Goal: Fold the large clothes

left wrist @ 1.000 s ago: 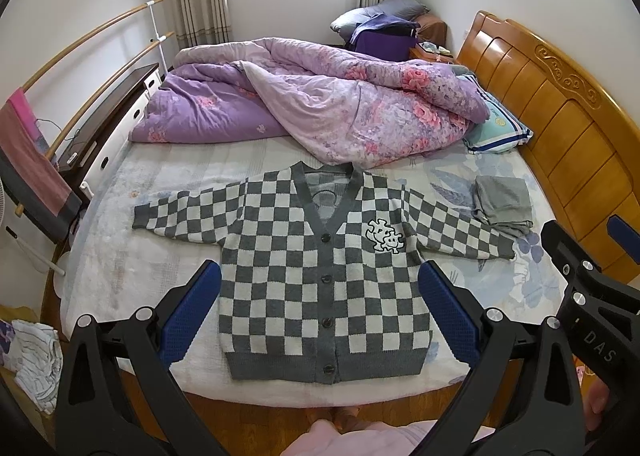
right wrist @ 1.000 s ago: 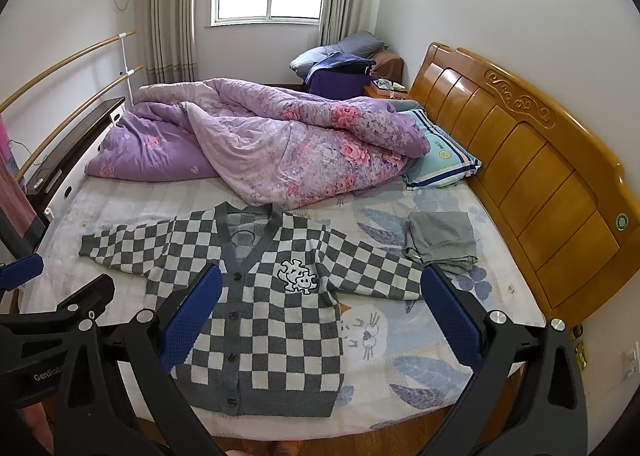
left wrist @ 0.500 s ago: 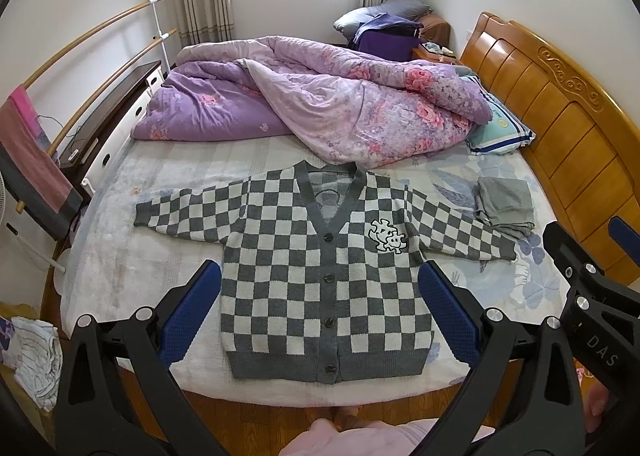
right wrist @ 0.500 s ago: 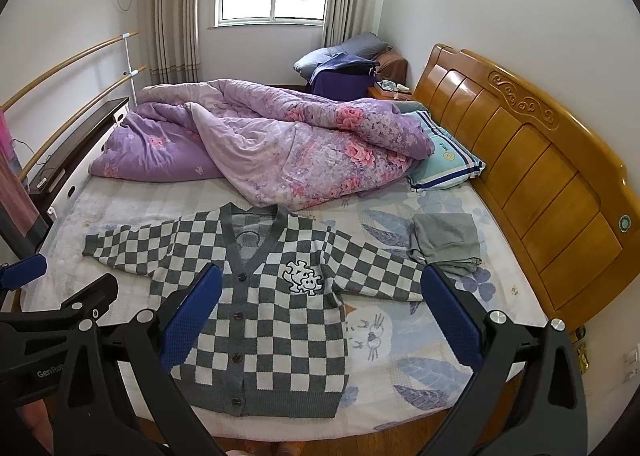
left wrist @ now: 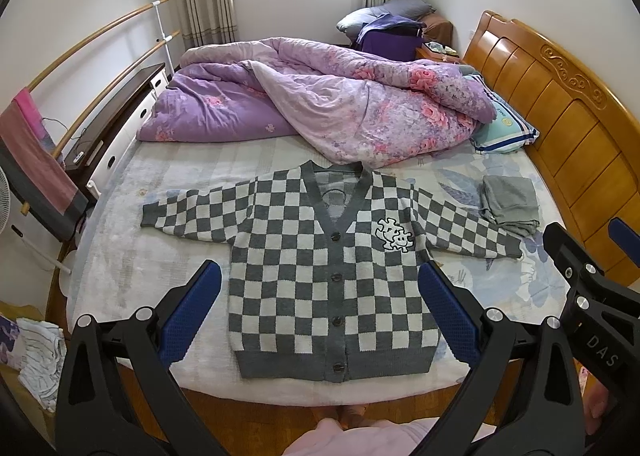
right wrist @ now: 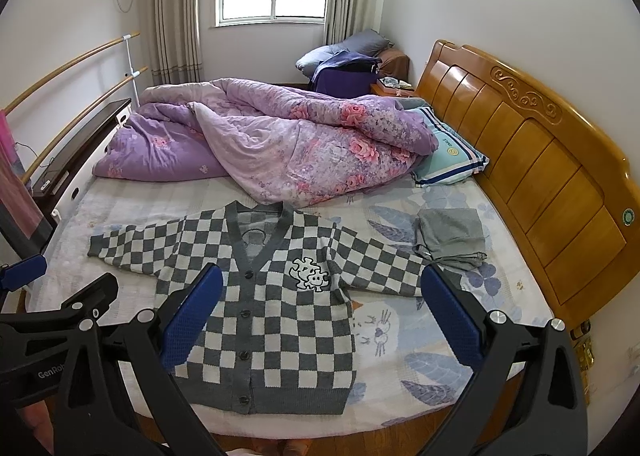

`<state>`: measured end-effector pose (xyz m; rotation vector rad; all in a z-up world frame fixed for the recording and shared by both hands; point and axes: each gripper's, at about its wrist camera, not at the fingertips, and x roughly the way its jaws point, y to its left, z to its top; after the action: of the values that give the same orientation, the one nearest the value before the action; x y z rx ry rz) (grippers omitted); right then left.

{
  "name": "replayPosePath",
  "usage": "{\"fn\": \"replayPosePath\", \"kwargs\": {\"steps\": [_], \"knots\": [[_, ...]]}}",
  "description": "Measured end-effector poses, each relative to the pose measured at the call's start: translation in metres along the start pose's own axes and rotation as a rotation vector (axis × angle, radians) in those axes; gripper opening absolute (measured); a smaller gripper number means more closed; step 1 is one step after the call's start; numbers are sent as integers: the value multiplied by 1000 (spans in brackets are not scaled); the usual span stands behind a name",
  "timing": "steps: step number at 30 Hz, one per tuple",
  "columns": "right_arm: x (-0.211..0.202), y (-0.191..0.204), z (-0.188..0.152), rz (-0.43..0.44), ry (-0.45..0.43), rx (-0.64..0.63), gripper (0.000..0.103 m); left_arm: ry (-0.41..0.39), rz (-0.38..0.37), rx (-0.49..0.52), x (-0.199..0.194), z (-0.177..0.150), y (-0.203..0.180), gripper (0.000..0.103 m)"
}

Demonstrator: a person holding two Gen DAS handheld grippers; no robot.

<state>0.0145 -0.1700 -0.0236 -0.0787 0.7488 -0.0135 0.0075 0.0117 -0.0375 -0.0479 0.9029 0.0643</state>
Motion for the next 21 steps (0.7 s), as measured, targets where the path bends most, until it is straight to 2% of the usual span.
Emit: {"fn": "replayPosePath", "kwargs": {"steps": [21], "knots": [[-4, 1, -6, -2, 8, -9, 96, 19, 8, -10, 3, -16, 30, 98]]}}
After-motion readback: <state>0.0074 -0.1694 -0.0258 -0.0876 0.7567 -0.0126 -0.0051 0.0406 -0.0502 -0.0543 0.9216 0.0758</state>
